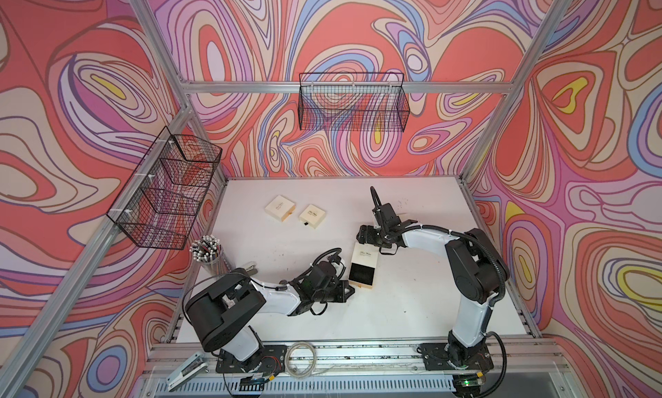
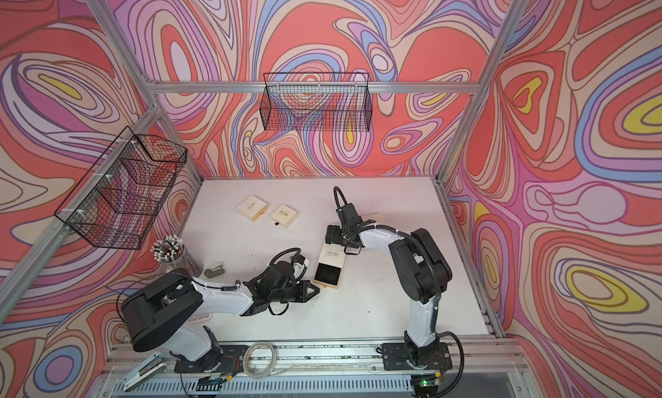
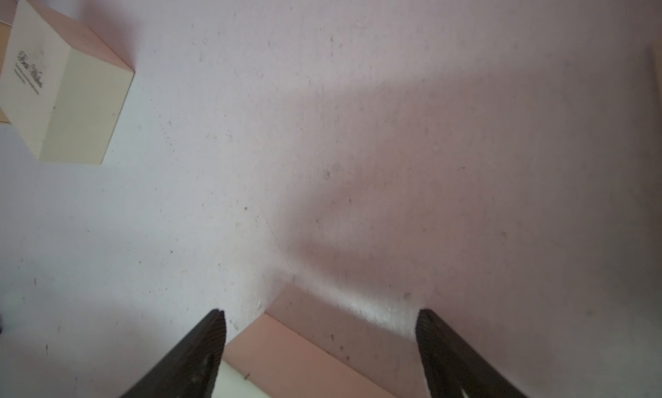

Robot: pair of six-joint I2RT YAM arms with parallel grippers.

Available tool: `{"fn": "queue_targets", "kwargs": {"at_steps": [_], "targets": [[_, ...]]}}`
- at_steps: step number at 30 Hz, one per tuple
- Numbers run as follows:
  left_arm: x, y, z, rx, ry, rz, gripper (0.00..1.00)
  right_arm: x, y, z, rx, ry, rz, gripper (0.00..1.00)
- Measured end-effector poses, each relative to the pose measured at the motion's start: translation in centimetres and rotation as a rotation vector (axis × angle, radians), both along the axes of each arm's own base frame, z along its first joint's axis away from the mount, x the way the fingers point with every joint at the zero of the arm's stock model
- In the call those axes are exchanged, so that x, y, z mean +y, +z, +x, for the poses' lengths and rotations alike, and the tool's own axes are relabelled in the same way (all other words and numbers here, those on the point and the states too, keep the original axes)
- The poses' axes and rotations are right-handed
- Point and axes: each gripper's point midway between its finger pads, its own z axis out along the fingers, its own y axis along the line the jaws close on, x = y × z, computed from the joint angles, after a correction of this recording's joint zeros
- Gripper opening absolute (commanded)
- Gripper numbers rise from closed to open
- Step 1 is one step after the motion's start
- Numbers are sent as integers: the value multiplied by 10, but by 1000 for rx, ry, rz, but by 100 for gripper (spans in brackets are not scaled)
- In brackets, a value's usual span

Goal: Take out the earrings from the drawer-style jewelry box
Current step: Close the drawer of the jewelry box.

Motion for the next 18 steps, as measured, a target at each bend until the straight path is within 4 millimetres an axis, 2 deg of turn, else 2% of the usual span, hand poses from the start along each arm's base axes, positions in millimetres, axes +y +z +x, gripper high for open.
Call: {"fn": "queue_targets", "kwargs": {"at_steps": [6,12,18], "targets": [[-7,-8,9,-7,17,-1,0,4,1,-2,7,22,18,87],[-14,-6,19,-30,29,-14,0,7,2,-3,3,36,27,87],[-29,13,36,-77,46,-49,0,7,-1,-5,8,43,31,86]]}}
